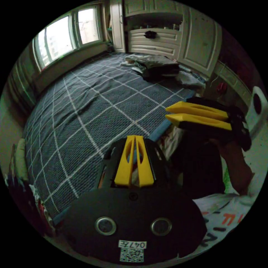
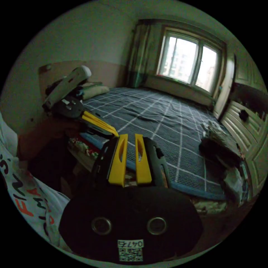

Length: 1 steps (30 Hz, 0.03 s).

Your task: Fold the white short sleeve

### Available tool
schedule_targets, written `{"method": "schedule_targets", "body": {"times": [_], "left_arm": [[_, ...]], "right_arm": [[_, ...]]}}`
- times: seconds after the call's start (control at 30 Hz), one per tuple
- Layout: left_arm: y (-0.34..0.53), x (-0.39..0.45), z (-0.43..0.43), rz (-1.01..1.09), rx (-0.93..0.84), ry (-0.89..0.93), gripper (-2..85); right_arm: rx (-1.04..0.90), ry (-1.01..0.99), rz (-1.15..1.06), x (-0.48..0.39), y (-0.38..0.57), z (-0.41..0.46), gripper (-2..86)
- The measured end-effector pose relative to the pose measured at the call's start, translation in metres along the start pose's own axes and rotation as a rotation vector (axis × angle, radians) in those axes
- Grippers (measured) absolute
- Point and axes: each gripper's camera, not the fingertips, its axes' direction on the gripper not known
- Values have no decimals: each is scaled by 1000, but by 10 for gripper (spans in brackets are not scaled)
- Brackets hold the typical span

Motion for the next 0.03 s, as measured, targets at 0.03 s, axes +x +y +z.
{"method": "schedule_targets", "body": {"times": [0.03], "left_arm": [[-25, 16, 21, 7, -27, -44, -7]], "right_arm": [[11, 20, 33, 24, 6, -12, 5]]}}
